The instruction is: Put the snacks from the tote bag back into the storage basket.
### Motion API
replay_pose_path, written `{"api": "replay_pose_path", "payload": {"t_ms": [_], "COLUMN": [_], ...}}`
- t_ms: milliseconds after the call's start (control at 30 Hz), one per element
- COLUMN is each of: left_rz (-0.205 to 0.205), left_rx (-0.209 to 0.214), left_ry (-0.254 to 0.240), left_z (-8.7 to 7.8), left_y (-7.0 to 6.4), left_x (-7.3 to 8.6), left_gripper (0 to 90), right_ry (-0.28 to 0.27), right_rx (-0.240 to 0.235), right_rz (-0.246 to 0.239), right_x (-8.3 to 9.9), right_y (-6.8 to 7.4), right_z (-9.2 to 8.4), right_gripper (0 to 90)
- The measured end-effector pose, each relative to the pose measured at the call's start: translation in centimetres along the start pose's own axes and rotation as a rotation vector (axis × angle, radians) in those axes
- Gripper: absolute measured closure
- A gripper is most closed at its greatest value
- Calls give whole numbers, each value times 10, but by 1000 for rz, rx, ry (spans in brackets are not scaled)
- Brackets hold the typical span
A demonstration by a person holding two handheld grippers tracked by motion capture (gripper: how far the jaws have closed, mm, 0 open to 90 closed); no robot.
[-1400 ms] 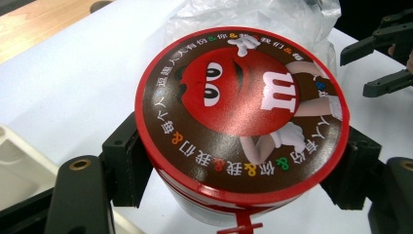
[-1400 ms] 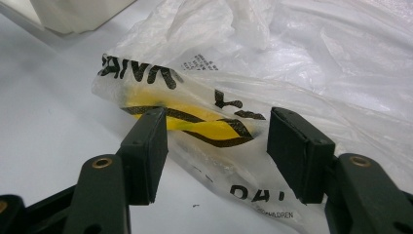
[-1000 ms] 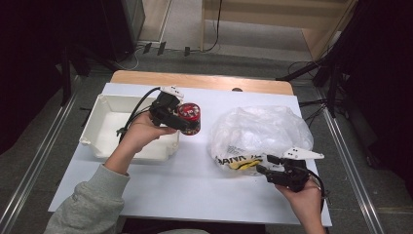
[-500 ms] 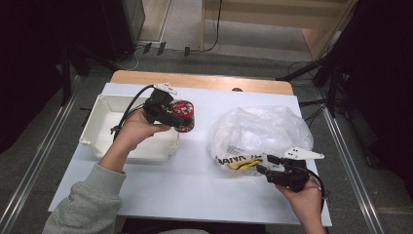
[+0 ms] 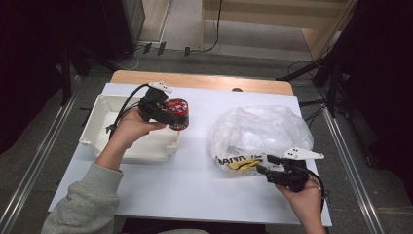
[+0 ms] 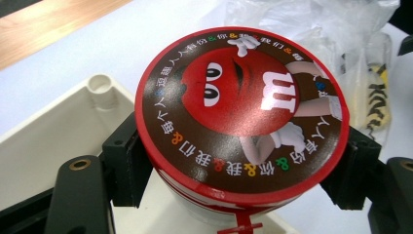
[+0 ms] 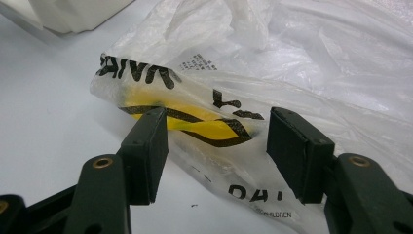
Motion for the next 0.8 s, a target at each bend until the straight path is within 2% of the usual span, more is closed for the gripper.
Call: {"api": "replay_pose_path", "payload": {"t_ms": [800], "left_rz": [-42], "left_rx": [-57], "left_ry": [15], "left_z": [-1], "left_y": [30], "left_x": [11], "left_gripper": [261], "right_ry": [2], "right_rx": [-1], "right_rz": [-2], "right_x": [0], "right_y": [0], "right_z": [0], "right_gripper": [419]}}
Point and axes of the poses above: each handheld gripper's, and its own axes: z roughly forward along the jaws, x roughly out of its underside, y roughly to its left, the point moved 8 cm from there along z, roughly forward along the jaws, and after that the axes turned 9 degrees about -x, right-handed, at the moved point
